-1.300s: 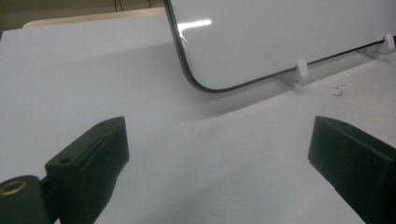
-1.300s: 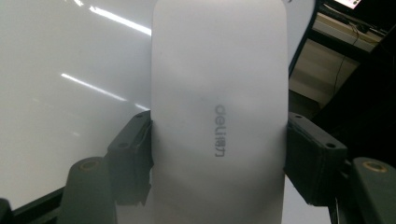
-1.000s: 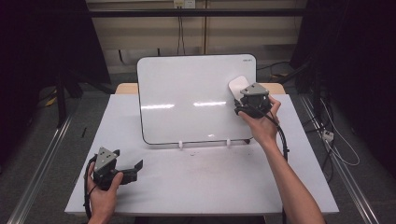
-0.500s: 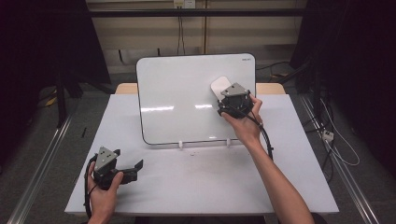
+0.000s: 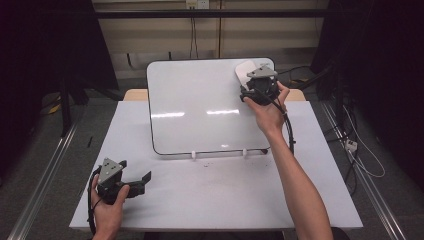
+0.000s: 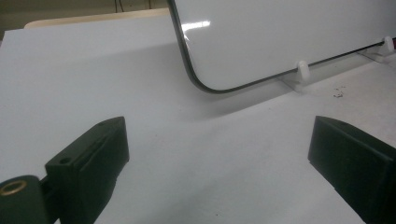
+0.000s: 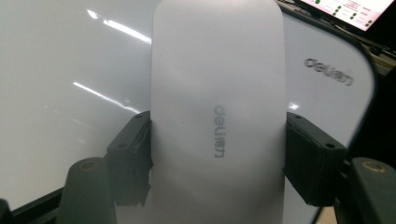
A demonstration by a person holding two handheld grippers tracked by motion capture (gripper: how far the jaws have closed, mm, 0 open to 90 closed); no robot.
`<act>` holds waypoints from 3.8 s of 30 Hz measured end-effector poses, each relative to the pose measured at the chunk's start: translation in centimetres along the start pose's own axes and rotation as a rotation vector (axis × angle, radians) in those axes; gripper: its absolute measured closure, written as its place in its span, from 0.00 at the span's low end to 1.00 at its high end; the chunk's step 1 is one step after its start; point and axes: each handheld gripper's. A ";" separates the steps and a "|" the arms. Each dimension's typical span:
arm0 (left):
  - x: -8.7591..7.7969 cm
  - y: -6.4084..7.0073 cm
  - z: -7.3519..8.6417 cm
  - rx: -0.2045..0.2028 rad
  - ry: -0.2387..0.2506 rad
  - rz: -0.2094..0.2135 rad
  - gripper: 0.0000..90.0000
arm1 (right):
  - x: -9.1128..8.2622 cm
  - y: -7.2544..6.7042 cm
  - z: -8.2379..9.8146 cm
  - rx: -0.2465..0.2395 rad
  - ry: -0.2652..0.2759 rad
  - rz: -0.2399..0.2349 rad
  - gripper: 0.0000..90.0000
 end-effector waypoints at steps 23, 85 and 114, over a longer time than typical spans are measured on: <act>0.1 0.0 0.1 -0.011 -0.004 -0.002 0.06 | -0.2 3.0 -0.5 0.093 -0.031 0.061 0.36; 0.1 -0.1 0.1 -0.002 -0.008 0.000 0.06 | -5.8 0.8 6.1 -0.028 0.065 -0.109 0.36; 0.0 0.1 -0.2 0.001 0.001 -0.013 0.06 | -7.4 0.0 10.8 -0.025 0.034 -0.168 0.36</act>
Point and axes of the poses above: each handheld gripper's, and its own axes: x roughly forward along the jaws, z roughly out of its underside, y roughly to its right, and after that the axes turned 8 degrees about x, right-handed
